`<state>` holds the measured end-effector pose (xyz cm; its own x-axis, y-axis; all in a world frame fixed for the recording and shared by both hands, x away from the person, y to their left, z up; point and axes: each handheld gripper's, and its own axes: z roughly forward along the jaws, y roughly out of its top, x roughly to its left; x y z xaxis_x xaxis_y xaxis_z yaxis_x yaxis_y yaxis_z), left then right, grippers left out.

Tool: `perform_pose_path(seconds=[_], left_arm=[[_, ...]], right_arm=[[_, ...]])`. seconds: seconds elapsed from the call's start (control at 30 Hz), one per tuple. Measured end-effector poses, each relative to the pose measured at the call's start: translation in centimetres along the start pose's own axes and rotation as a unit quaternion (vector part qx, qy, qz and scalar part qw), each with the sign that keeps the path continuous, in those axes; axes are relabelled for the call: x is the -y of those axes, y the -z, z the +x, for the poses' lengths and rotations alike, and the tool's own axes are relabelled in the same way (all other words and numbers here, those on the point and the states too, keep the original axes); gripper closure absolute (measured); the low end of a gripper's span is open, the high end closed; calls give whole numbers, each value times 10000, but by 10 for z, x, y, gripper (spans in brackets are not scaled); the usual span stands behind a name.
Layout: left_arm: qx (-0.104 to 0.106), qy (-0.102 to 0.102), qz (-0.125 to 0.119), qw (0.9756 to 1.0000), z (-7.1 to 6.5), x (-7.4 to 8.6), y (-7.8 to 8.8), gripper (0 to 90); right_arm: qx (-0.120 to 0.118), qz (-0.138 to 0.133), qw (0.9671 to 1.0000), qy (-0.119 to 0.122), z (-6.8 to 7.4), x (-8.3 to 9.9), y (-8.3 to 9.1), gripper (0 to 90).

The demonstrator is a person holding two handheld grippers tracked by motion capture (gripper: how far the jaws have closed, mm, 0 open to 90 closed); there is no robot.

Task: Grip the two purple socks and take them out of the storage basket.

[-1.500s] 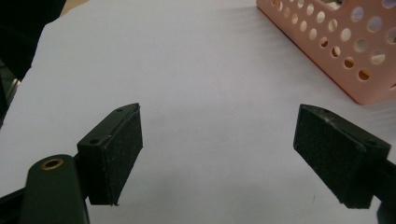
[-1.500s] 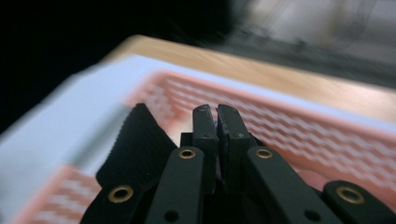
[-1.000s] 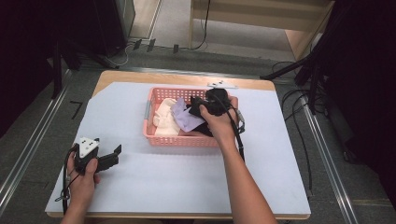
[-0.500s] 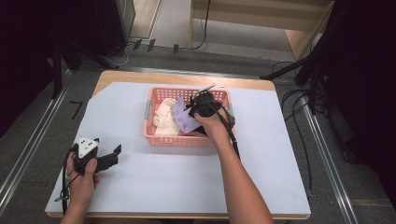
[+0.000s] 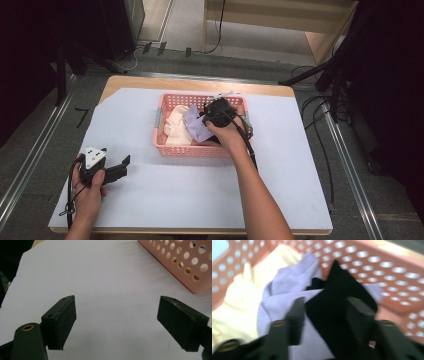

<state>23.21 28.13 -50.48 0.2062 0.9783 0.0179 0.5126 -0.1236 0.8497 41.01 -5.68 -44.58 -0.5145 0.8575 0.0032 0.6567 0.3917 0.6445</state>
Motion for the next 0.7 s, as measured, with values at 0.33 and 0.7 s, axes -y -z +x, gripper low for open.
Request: perform_pose_path(seconds=[0.33, 0.7], left_arm=[[51, 64, -43, 10000, 2, 0, 1, 163], [6, -2, 6, 10000, 1, 0, 0, 163]], right_arm=[[240, 16, 9992, -310, -8, -2, -4, 821], [1379, -718, 9836, -918, -45, 17, 23, 647]])
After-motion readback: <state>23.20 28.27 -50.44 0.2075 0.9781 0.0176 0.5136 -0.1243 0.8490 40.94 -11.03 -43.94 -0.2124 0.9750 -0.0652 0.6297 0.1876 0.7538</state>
